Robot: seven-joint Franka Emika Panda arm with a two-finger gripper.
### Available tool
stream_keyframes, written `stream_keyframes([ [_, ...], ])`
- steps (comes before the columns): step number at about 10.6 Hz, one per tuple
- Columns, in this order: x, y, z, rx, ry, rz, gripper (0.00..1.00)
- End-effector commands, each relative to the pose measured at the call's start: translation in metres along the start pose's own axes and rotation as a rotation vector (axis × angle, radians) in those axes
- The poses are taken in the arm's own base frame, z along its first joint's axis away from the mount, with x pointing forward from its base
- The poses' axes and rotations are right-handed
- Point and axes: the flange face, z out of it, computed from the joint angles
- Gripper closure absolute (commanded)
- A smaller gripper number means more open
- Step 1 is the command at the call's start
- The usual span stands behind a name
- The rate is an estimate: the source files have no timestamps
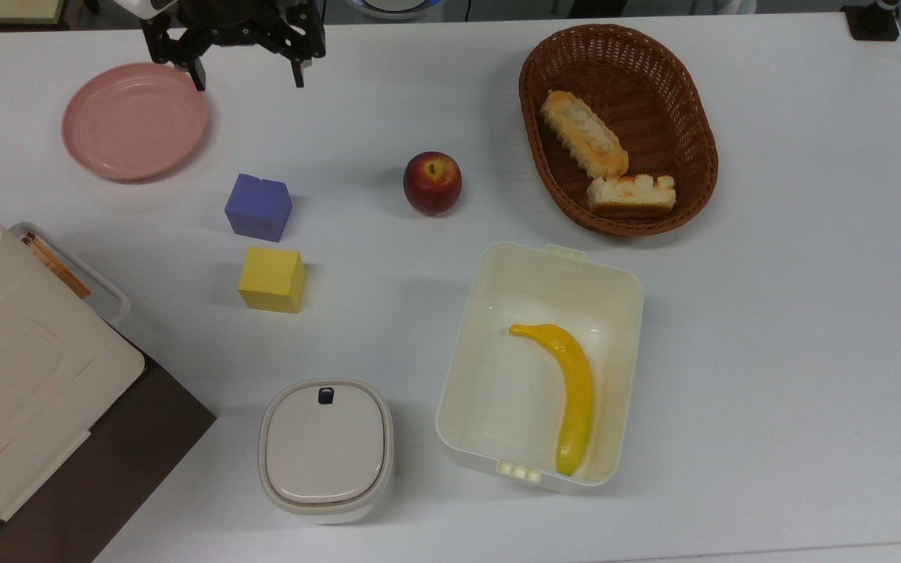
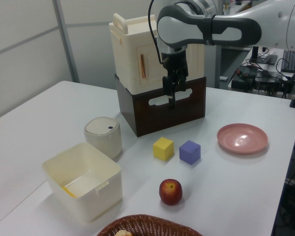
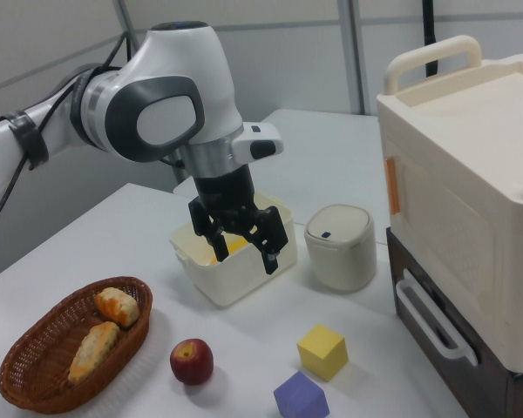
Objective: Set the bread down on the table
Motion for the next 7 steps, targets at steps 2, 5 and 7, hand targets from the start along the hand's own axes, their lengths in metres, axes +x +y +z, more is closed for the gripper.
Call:
stream_keyframes([
  [2,-0.0066,-0.0027,-0.0006,0.013,-0.007,-0.026,0.0],
  [5,-0.0074,0.001,-0.0011,0.011,-0.006,-0.032,0.0],
  [7,-0.0081,0.0008,-0.0006,0.013,-0.012,-0.045,0.0],
])
